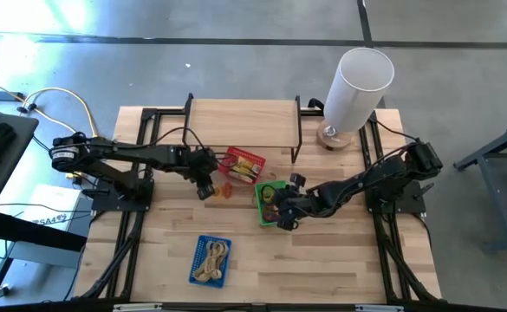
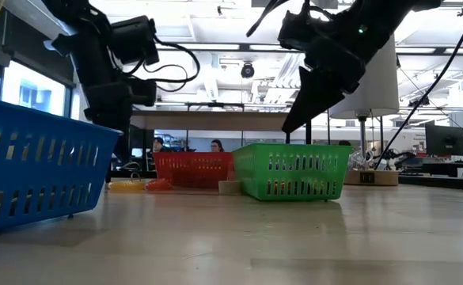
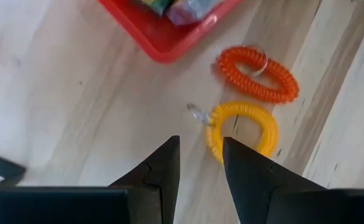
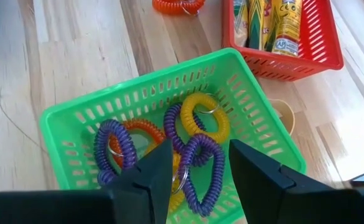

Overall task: Pick & Place Office Desk Supplies
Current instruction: Put the yellow spring keychain into the green bin

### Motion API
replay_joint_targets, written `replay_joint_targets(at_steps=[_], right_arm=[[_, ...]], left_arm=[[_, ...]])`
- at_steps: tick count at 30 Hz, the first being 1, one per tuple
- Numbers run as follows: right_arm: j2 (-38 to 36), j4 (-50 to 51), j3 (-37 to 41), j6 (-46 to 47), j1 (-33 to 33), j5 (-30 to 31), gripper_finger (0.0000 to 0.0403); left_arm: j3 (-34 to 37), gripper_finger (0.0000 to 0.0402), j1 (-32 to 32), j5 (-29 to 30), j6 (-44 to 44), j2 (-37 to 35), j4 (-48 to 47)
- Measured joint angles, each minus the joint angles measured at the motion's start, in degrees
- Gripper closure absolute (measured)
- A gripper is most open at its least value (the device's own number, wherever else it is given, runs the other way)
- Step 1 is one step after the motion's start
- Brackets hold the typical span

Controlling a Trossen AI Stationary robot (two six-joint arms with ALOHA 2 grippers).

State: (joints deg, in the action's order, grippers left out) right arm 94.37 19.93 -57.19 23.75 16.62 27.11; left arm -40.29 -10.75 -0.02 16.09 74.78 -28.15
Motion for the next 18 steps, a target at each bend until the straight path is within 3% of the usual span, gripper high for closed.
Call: replay_joint_targets(at_steps=[9,13,18], right_arm=[[0.0,0.4,0.0,0.0,0.0,-0.2,0.0257],[0.0,0.4,0.0,0.0,0.0,-0.2,0.0257],[0.0,0.4,0.0,0.0,0.0,-0.2,0.0257]], left_arm=[[0.0,0.0273,-0.4,0.2,1.6,0.0,-0.5],[0.0,0.0227,-0.2,-1.5,1.4,0.4,-0.3],[0.0,0.0169,0.1,0.6,5.4,1.9,1.1]])
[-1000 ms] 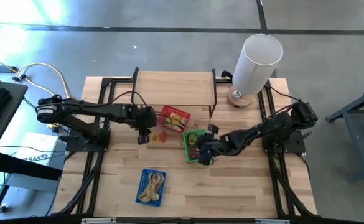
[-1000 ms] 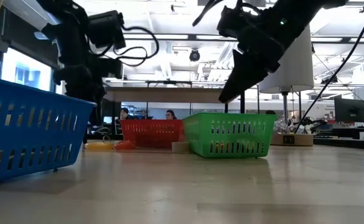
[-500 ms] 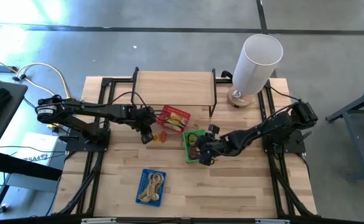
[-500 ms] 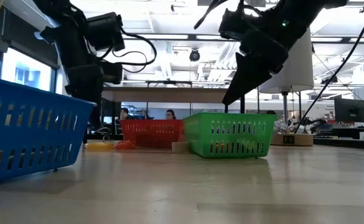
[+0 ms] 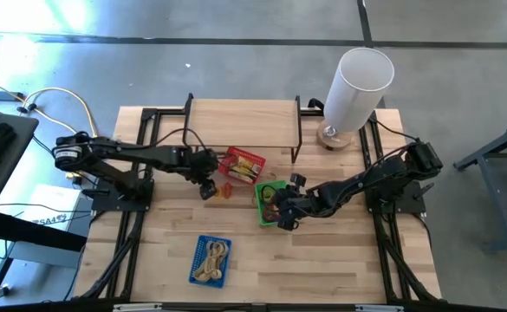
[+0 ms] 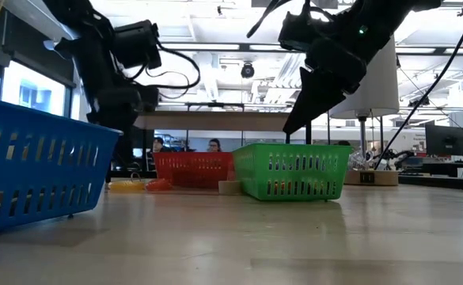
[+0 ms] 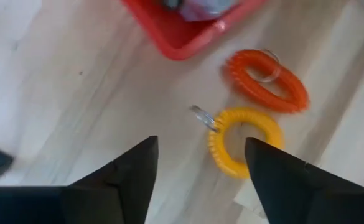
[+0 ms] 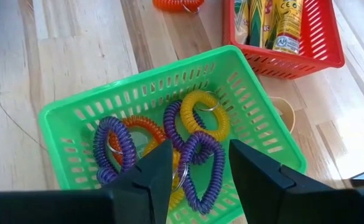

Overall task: Pick & Place Office Desk Supplies
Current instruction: Put the yellow spring keychain into the green bin

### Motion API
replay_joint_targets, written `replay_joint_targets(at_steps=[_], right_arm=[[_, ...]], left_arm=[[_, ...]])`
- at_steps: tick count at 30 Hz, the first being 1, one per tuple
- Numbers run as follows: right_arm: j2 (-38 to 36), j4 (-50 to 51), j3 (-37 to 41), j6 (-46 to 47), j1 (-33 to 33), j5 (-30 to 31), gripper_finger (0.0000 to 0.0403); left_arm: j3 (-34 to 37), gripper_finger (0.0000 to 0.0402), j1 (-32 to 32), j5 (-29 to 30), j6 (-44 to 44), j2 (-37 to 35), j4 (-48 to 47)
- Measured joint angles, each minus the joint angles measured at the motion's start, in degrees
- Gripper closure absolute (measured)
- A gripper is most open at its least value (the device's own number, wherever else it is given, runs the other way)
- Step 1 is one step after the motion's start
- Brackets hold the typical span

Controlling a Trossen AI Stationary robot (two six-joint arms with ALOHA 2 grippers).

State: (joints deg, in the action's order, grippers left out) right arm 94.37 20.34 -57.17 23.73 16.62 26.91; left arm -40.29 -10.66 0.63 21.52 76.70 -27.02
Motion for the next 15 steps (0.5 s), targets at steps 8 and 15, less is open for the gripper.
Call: replay_joint_targets(at_steps=[8,15], right_arm=[[0.0,0.0,0.0,0.1,0.0,0.0,0.0257],[0.0,0.0,0.0,0.2,0.0,0.0,0.0257]], left_arm=[[0.0,0.0156,0.7,0.5,5.9,3.5,0.5],[-0.2,0.0155,1.8,2.9,7.2,8.1,0.8]])
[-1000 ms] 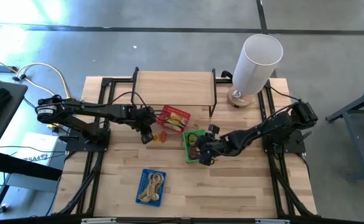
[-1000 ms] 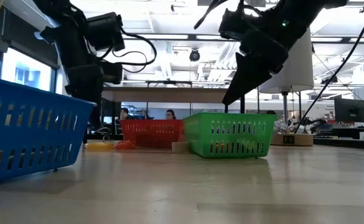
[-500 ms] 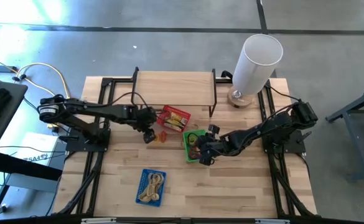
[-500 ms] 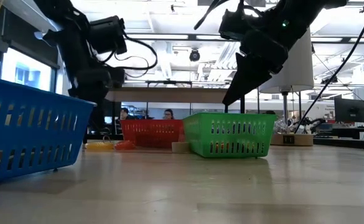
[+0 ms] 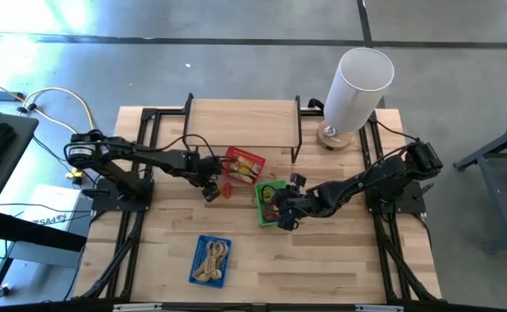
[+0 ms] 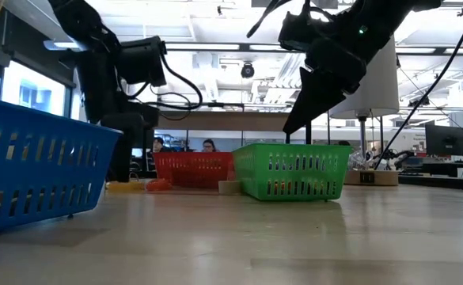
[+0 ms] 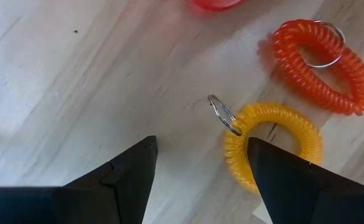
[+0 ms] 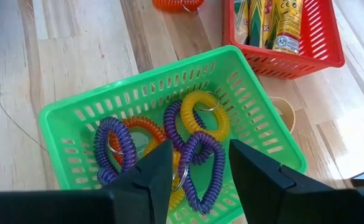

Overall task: Pick & Place Office Desk Supplies
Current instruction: Put the yellow spring keychain into the green bin

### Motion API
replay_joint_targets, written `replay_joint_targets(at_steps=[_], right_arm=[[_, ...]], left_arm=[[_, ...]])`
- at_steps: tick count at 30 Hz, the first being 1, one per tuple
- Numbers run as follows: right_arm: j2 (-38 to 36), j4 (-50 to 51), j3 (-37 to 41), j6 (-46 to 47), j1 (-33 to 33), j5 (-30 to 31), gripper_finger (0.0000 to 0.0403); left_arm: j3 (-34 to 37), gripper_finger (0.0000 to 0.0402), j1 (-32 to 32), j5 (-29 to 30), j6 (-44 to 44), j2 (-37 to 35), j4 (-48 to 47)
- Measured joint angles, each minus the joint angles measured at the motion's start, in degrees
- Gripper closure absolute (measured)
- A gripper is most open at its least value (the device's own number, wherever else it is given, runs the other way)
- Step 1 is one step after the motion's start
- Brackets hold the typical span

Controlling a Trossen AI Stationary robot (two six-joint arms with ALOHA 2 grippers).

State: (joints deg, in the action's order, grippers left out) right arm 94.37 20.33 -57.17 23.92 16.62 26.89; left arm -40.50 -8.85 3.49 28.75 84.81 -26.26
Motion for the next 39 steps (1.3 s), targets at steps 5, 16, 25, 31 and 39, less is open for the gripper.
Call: replay_joint_targets(at_steps=[5,16,25,31,39], right_arm=[[0.0,-0.1,0.0,0.0,0.0,0.0,0.0257],[0.0,-0.5,0.0,0.0,0.0,0.0,0.0257],[0.0,-0.6,0.0,0.0,0.0,0.0,0.0257],[0.0,-0.5,0.0,-0.1,0.6,1.2,0.0257],[0.0,-2.6,0.0,-2.8,1.0,4.6,0.0257]], left_arm=[[0.0,0.0156,1.5,3.4,0.4,1.7,0.0],[0.0,0.0278,4.9,7.3,0.4,4.9,-0.2],[-0.7,0.0391,5.2,8.9,-1.2,3.8,-0.8],[-2.5,0.0396,6.7,11.5,-1.5,0.0,-9.3],[-8.3,0.0396,10.4,17.7,-1.8,-6.2,-14.4]])
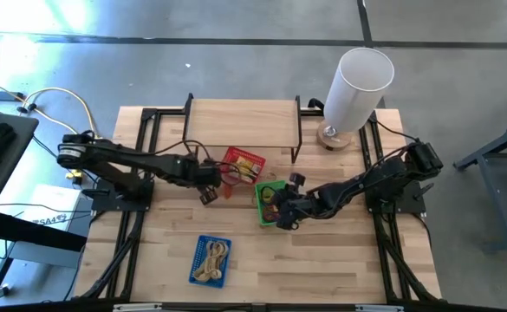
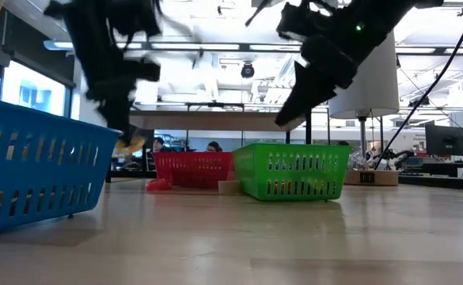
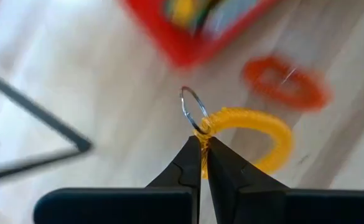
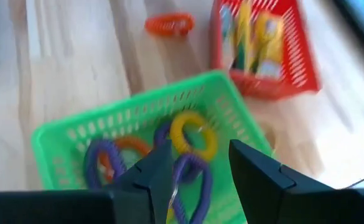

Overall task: Pick & Place Office Desk Supplies
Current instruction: Put the yellow spring keychain into the green bin

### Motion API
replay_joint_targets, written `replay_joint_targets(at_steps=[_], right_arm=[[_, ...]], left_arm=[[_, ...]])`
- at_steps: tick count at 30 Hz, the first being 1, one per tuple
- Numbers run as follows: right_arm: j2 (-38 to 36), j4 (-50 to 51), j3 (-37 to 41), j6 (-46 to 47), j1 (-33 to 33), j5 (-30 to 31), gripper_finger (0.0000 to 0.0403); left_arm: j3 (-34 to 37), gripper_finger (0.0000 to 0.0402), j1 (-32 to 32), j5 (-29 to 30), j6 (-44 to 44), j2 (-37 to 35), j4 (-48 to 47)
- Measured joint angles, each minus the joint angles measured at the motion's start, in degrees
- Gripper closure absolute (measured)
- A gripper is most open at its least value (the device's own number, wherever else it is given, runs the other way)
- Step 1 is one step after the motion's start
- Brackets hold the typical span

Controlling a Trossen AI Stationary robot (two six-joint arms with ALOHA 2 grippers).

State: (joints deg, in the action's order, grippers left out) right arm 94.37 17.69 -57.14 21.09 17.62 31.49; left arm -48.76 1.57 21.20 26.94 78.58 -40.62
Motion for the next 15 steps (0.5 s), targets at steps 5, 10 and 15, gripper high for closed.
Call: replay_joint_targets(at_steps=[5,10,15], right_arm=[[0.0,-6.2,0.0,-3.0,1.8,7.5,0.0257],[0.0,-14.9,0.0,-7.1,3.0,7.9,0.0257],[0.0,-23.0,0.0,-10.7,3.1,7.8,0.0257]], left_arm=[[-3.5,0.0397,6.2,9.8,-8.5,-1.6,4.3],[-3.7,0.0397,12.5,20.5,-23.2,-1.7,20.7],[-3.7,0.0397,14.6,22.2,-34.5,-1.5,35.9]])
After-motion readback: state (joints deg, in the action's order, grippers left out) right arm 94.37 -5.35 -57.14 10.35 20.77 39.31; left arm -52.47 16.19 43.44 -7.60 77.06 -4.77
